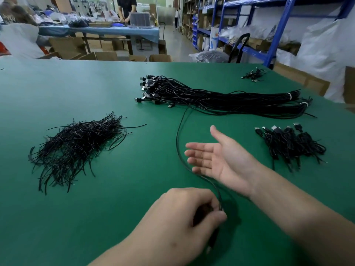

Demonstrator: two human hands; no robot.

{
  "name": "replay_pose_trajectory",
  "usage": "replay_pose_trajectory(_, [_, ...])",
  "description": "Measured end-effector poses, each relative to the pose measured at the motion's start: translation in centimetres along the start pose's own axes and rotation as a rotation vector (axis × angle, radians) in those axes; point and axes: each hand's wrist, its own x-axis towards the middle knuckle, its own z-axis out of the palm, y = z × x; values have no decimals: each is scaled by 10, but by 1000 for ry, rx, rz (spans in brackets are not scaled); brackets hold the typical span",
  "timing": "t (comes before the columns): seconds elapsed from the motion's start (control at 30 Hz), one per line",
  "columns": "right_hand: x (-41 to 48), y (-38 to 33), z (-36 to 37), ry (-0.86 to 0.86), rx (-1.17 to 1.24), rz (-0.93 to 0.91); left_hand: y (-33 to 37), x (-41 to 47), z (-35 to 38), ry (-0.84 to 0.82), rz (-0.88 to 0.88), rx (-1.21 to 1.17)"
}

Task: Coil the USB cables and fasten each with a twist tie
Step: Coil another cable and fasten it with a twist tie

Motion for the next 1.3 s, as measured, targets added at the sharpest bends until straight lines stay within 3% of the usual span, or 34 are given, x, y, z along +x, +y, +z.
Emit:
replay_pose_trajectory(0.07, [-26, 10, 3, 35, -29, 20, -8, -12, -4, 79, -7, 69])
replay_pose_trajectory(0.2, [-62, 29, -2, 412, -159, -242, 4, -13, 13, 216, 78, 67])
replay_pose_trajectory(0.3, [-84, 31, -8, 529, -165, -329, 9, -17, 11, 304, 66, 45])
replay_pose_trajectory(0.33, [-90, 30, -8, 506, -162, -305, 11, -17, 14, 319, 73, 23])
replay_pose_trajectory(0.47, [-104, 30, 6, 146, -87, -68, 16, -13, 20, 337, 112, 81])
replay_pose_trajectory(0.53, [-106, 31, 11, 153, -155, -172, 15, -12, 23, 339, 113, 133])
replay_pose_trajectory(0.6, [-108, 26, 11, 276, -241, -319, 14, -12, 21, 335, 98, 222])
replay_pose_trajectory(0.7, [-117, 17, 6, 290, -252, -357, -1, -5, 6, 406, 67, 354])
replay_pose_trajectory(0.83, [-139, 19, 14, 110, -374, -248, -15, 25, -11, 382, 99, 343])
replay_pose_trajectory(1.03, [-171, 20, 26, -238, -692, -249, -9, 74, -1, 269, 185, 378])
replay_pose_trajectory(1.1, [-177, 14, 17, -277, -725, -217, -7, 79, -7, 363, 206, 419])
replay_pose_trajectory(1.2, [-176, 10, -9, -199, -688, -147, -2, 78, -30, 570, 209, 480])
replay_pose_trajectory(1.3, [-169, 11, -23, -148, -573, -106, 6, 73, -52, 622, 212, 571])
